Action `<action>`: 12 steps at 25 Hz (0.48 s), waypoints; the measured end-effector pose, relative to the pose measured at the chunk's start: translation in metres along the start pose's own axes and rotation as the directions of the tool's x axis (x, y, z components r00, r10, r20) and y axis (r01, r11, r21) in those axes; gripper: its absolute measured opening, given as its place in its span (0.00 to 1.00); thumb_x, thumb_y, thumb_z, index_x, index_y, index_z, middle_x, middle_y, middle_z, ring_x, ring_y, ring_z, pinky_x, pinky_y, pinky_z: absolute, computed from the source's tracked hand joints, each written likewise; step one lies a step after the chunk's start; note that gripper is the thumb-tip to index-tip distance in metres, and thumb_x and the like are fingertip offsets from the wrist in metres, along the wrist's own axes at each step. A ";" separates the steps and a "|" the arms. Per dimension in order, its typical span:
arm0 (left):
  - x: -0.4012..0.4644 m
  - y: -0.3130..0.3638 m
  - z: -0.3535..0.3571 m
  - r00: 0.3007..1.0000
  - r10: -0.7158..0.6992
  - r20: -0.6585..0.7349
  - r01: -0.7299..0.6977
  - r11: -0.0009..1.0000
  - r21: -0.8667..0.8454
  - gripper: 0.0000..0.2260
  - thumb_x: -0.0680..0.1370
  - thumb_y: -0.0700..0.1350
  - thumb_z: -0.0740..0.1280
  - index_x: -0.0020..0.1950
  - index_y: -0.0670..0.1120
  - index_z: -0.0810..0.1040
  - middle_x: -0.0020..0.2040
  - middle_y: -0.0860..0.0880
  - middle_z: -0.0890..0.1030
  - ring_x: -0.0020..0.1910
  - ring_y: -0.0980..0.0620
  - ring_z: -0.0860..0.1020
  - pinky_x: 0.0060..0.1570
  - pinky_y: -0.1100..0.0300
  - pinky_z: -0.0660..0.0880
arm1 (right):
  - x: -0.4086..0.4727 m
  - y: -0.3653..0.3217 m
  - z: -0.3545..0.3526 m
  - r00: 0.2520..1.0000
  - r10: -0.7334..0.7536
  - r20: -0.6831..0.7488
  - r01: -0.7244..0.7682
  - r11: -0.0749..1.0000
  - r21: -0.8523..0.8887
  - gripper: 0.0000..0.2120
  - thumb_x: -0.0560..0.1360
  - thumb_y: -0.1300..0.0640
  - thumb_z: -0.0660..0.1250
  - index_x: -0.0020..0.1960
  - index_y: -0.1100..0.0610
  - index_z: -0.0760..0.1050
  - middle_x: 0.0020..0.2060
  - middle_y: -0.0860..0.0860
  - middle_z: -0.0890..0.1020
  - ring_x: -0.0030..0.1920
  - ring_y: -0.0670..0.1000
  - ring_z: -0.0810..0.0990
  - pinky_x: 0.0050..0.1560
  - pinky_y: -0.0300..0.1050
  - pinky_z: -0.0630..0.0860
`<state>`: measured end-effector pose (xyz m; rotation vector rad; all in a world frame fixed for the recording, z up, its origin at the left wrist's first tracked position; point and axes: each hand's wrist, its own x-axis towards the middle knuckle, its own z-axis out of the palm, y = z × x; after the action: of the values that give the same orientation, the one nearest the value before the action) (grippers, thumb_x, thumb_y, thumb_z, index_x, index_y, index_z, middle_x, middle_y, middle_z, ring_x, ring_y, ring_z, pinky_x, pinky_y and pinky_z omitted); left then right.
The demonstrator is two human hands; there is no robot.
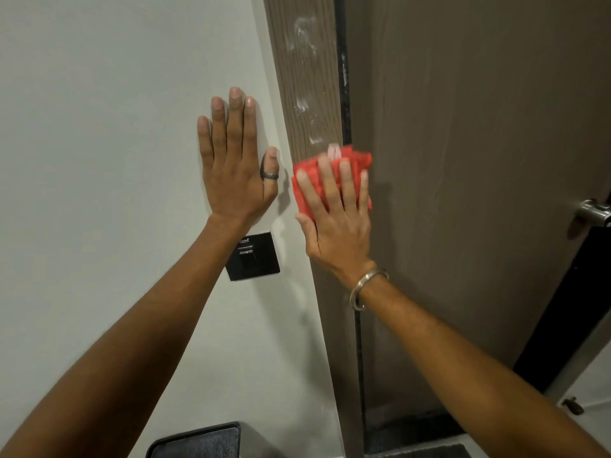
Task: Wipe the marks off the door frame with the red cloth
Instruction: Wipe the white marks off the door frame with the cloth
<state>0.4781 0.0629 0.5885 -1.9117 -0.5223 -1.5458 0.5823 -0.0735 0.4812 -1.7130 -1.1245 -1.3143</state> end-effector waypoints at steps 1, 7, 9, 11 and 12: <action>-0.001 0.000 -0.002 1.000 0.006 0.002 -0.006 1.000 0.001 0.30 0.85 0.54 0.55 0.84 0.42 0.55 0.83 0.39 0.61 0.82 0.38 0.57 0.82 0.50 0.38 | -0.026 -0.001 -0.001 0.999 -0.015 0.035 0.015 1.000 -0.007 0.31 0.84 0.42 0.59 0.83 0.49 0.55 0.84 0.54 0.53 0.86 0.58 0.40 0.84 0.66 0.41; 0.004 0.000 -0.011 0.998 0.010 0.066 -0.008 1.000 -0.020 0.31 0.85 0.55 0.52 0.85 0.43 0.49 0.84 0.40 0.57 0.83 0.38 0.55 0.82 0.48 0.39 | -0.033 -0.006 0.001 1.000 -0.025 -0.002 0.024 0.999 -0.028 0.32 0.79 0.45 0.69 0.79 0.48 0.62 0.80 0.55 0.63 0.83 0.61 0.54 0.84 0.66 0.50; 0.003 -0.001 -0.010 0.996 0.004 0.085 -0.002 1.000 -0.028 0.32 0.85 0.56 0.54 0.85 0.43 0.48 0.84 0.40 0.56 0.84 0.40 0.51 0.82 0.47 0.40 | 0.028 -0.005 -0.001 0.995 -0.035 -0.094 0.034 0.999 -0.006 0.29 0.81 0.45 0.65 0.80 0.48 0.62 0.81 0.55 0.62 0.83 0.62 0.56 0.84 0.67 0.51; 0.002 -0.001 -0.008 0.996 -0.002 0.094 0.005 0.999 -0.033 0.33 0.85 0.56 0.56 0.85 0.43 0.48 0.85 0.41 0.55 0.84 0.44 0.47 0.83 0.47 0.41 | 0.089 -0.001 -0.007 0.988 -0.041 -0.149 0.041 0.999 -0.003 0.27 0.84 0.42 0.59 0.81 0.48 0.62 0.81 0.56 0.62 0.83 0.63 0.58 0.83 0.67 0.51; 0.001 -0.002 -0.007 0.995 -0.005 0.096 0.008 0.999 -0.031 0.34 0.84 0.57 0.56 0.85 0.44 0.48 0.85 0.41 0.54 0.84 0.45 0.46 0.83 0.46 0.41 | 0.109 0.000 -0.011 0.986 -0.036 -0.163 0.035 0.999 -0.008 0.27 0.84 0.42 0.57 0.81 0.49 0.62 0.81 0.56 0.62 0.83 0.63 0.57 0.83 0.67 0.51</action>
<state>0.4720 0.0589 0.5911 -2.0181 -0.5492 -1.4801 0.5906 -0.0594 0.5899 -1.5645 -1.0623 -1.4519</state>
